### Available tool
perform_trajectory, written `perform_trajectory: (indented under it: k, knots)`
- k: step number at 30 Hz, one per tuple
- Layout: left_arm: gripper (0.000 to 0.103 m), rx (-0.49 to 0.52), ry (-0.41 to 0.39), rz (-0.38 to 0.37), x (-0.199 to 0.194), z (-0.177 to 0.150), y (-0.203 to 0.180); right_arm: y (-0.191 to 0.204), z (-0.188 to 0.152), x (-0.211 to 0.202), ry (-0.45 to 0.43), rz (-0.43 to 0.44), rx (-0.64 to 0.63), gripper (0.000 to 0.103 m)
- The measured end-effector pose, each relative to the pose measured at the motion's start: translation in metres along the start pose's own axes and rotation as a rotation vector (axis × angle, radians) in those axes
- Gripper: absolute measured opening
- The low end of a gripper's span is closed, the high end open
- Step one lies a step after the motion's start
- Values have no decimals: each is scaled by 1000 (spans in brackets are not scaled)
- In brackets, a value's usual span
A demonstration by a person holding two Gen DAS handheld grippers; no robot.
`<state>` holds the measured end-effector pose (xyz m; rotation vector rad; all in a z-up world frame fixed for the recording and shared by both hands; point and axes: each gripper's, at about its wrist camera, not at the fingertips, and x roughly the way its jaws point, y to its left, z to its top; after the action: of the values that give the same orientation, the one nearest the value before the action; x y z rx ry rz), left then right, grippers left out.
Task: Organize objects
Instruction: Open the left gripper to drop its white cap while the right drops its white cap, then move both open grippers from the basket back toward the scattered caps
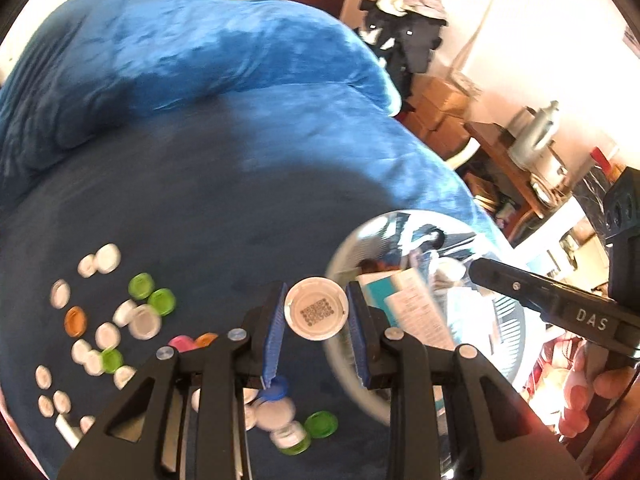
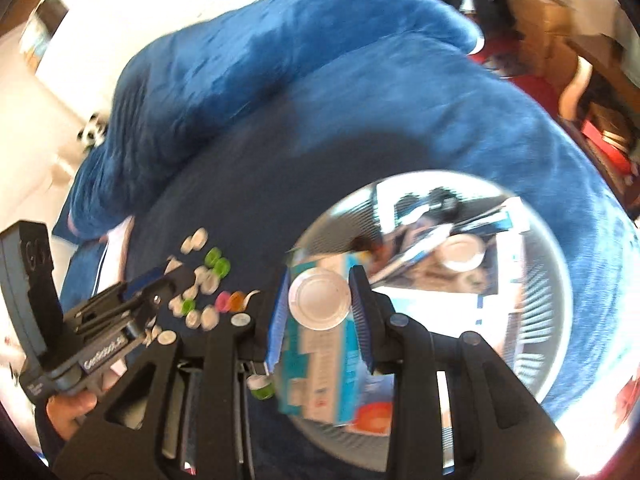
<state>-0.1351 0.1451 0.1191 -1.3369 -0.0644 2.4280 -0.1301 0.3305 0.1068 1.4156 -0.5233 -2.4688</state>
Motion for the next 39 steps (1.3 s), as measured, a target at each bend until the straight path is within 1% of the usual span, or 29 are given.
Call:
perform_trajectory:
  k: [3,6,10,14,15,16,17,18,19,20,21,23,28,30,33,39]
  knots:
    - [30,23,7,-27,14,10,-21,-20,5,-6,-34,-18,49,31]
    - [30,47,23,-46,32,19,-40,-36,8,-6,-45,-15,104,31]
    - [30,54,43,-56,55,26,-55,-51,13,-3,-51,-29,137,31]
    - [30,43,60,-72,74,30,-63,-55,15,1,-54,-42,147,32]
    - [36,43,57,-77,78,32,-66,-57,16,1,-54,-44,154,33]
    - [46,43,54,-76,80,32,-68,-60,17,2,-51,-54,163,33]
    - [75,37,52,-69,81,33,-69,-61,17,2,-51,-64,171,38]
    - [86,32,48,-62,82,33,-69,-63,17,2,-53,-72,179,55]
    - [87,26,36,-38,81,34,-67,-67,17,-2,-69,-86,195,63]
    - [89,27,33,-33,80,34,-67,-70,17,-4,-79,-92,201,82]
    - [95,27,32,-18,80,34,-65,-72,17,-7,-89,-96,205,93]
    - [100,29,24,10,78,34,-64,-75,16,-10,-96,-116,207,95]
    - [101,39,24,32,74,31,-60,-78,12,-2,-31,-186,183,98]
    - [102,46,25,43,71,30,-59,-76,11,-2,-23,-205,168,100]
    - [102,45,26,53,69,28,-56,-73,10,-3,-25,-213,151,103]
    - [102,39,32,61,63,24,-46,-63,9,-3,-25,-223,119,103]
